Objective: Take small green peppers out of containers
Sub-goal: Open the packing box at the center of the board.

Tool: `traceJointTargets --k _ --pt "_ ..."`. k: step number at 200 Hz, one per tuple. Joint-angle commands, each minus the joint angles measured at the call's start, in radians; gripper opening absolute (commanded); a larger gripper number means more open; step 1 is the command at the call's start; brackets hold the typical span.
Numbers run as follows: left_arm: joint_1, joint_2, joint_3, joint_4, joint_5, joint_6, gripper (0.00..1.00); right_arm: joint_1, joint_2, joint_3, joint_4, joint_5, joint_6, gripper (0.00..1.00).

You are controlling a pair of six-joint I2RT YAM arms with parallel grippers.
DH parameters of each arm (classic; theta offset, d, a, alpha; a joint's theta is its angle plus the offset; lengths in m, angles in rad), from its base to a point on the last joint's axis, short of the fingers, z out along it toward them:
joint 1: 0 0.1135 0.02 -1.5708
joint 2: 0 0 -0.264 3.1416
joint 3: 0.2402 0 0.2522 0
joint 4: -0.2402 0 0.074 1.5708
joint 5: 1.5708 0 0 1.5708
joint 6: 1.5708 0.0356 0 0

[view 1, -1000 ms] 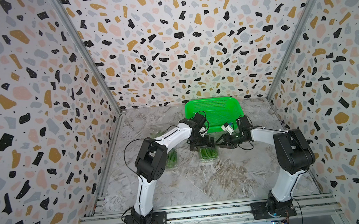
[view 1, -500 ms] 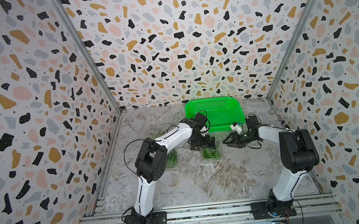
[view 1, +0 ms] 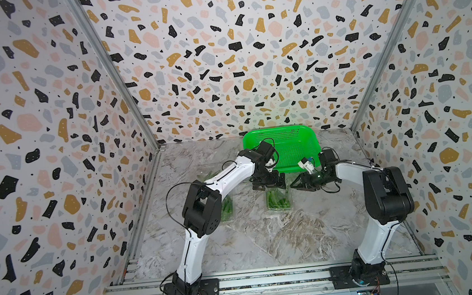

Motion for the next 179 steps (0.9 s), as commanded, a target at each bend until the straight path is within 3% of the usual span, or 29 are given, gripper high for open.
traceJointTargets --k 1,109,152,179 --pt "0.001 0.014 0.010 -0.007 0.020 0.010 0.99 0.018 0.017 -0.022 -0.045 0.037 0.018 0.56" --pt "0.001 -0.060 -0.018 -0.060 -0.025 0.035 0.99 -0.083 -0.168 -0.060 -0.170 0.040 0.001 0.56" --pt "0.001 -0.062 -0.046 -0.036 -0.050 0.034 0.99 -0.081 -0.181 -0.190 -0.027 0.000 0.085 0.53" --pt "0.001 -0.041 -0.049 0.008 -0.051 0.038 0.99 -0.076 -0.136 -0.188 0.055 -0.019 0.118 0.52"
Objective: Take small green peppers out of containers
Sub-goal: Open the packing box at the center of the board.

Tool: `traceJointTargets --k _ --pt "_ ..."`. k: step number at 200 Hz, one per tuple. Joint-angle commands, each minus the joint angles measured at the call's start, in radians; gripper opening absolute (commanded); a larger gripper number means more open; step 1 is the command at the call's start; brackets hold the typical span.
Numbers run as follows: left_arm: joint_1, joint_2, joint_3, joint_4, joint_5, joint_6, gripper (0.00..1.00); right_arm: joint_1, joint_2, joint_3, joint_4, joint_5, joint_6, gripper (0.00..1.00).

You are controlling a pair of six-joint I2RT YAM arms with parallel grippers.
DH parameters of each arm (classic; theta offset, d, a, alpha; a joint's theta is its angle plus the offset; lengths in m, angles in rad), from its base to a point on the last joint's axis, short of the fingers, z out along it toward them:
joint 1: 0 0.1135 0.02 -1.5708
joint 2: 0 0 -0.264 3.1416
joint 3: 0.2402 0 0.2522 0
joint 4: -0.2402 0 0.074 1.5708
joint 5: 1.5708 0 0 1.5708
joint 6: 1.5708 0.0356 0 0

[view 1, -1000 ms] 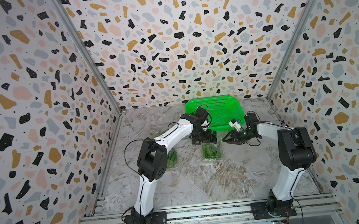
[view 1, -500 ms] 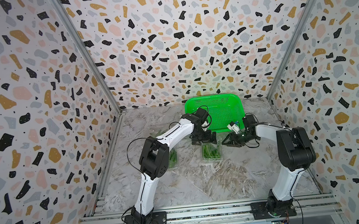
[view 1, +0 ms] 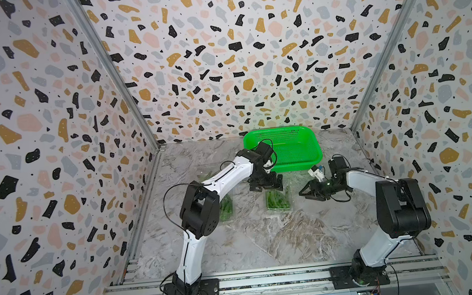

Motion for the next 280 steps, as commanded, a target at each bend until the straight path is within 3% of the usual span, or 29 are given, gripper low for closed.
traceJointTargets --k 1,133,173,223,280 --pt "-0.004 0.001 -0.014 0.034 -0.018 0.018 0.99 0.006 0.023 0.012 0.092 -0.032 0.047 0.52" --pt "-0.006 0.039 -0.023 0.101 0.006 0.015 0.99 0.087 0.125 0.100 0.179 -0.022 0.103 0.48" --pt "-0.006 0.034 -0.034 0.102 0.004 0.017 0.99 0.081 0.113 0.107 0.130 0.014 0.082 0.48" --pt "-0.006 0.023 -0.052 0.097 -0.006 0.029 0.99 -0.011 0.084 0.074 0.088 0.007 0.047 0.47" --pt "-0.006 0.024 -0.060 0.102 -0.001 0.028 0.99 0.017 0.079 0.090 0.103 -0.001 0.070 0.47"
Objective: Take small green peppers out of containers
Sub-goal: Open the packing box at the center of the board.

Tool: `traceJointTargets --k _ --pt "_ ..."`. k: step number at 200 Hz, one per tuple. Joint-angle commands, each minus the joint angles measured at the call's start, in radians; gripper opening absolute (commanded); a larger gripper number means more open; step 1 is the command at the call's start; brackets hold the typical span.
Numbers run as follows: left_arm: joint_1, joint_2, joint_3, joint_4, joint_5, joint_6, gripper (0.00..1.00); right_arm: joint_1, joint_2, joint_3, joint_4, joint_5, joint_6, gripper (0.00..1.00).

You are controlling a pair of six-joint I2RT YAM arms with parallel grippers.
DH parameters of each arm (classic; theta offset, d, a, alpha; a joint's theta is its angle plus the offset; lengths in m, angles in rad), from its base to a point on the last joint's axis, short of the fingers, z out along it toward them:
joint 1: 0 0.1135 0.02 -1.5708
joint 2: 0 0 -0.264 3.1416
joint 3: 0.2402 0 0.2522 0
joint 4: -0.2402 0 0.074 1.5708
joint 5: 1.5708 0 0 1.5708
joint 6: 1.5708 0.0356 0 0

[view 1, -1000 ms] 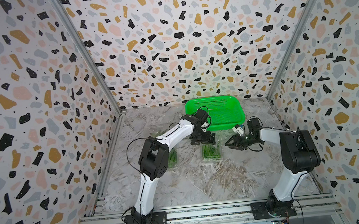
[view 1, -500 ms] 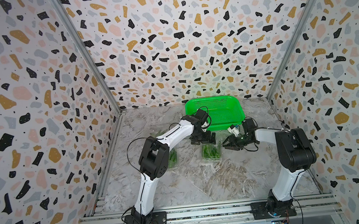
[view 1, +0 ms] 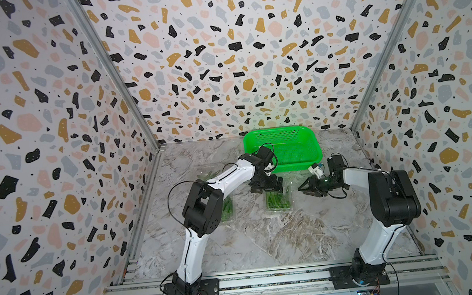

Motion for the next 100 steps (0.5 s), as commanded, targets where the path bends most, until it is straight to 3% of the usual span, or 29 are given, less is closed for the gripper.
traceJointTargets --k 1,100 --pt "-0.005 -0.010 -0.009 0.007 0.010 0.012 0.99 0.026 -0.034 0.020 -0.014 -0.007 0.001 0.47" --pt "-0.005 -0.016 -0.021 0.012 0.020 0.010 0.99 0.074 -0.007 0.061 0.015 -0.001 0.030 0.47"
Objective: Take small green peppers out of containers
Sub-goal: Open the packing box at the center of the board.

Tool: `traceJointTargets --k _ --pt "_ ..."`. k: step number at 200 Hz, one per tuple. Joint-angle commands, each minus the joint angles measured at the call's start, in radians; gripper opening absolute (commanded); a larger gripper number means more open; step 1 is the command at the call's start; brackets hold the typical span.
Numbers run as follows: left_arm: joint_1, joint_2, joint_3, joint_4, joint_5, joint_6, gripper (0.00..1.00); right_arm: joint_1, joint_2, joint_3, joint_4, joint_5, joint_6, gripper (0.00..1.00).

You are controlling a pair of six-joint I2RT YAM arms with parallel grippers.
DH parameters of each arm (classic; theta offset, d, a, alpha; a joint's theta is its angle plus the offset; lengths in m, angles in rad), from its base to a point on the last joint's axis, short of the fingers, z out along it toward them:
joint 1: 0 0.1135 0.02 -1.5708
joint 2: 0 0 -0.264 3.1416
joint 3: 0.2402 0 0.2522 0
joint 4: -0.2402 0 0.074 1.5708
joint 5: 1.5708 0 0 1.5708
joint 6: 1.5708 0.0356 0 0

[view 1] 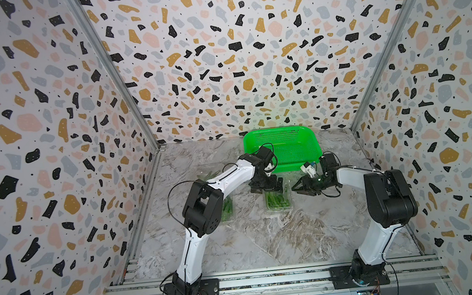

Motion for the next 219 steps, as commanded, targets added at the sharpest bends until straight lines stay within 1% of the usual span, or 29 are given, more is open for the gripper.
traceJointTargets --k 1,52,74,110,144,182,219 --pt "-0.006 -0.015 -0.013 0.009 0.013 0.009 0.99 0.002 -0.006 0.028 -0.004 -0.002 0.006 0.47" --pt "-0.007 -0.010 -0.011 0.013 0.022 0.009 0.99 0.011 0.005 0.039 -0.007 0.009 0.003 0.47" --pt "-0.007 -0.009 -0.009 0.010 0.021 0.012 0.99 -0.006 0.016 0.054 -0.036 0.028 -0.019 0.47" --pt "-0.007 -0.008 -0.009 0.009 0.022 0.013 0.99 -0.032 0.024 0.082 -0.046 0.025 -0.028 0.47" --pt "-0.006 -0.003 -0.004 0.010 0.025 0.013 0.99 -0.002 0.038 0.109 -0.050 0.026 -0.022 0.46" --pt "-0.007 0.003 0.007 0.006 0.029 0.015 0.99 0.045 0.057 0.103 -0.042 0.043 -0.017 0.46" --pt "-0.006 0.004 0.009 0.007 0.033 0.015 0.99 0.053 0.063 0.100 -0.040 0.048 -0.023 0.46"
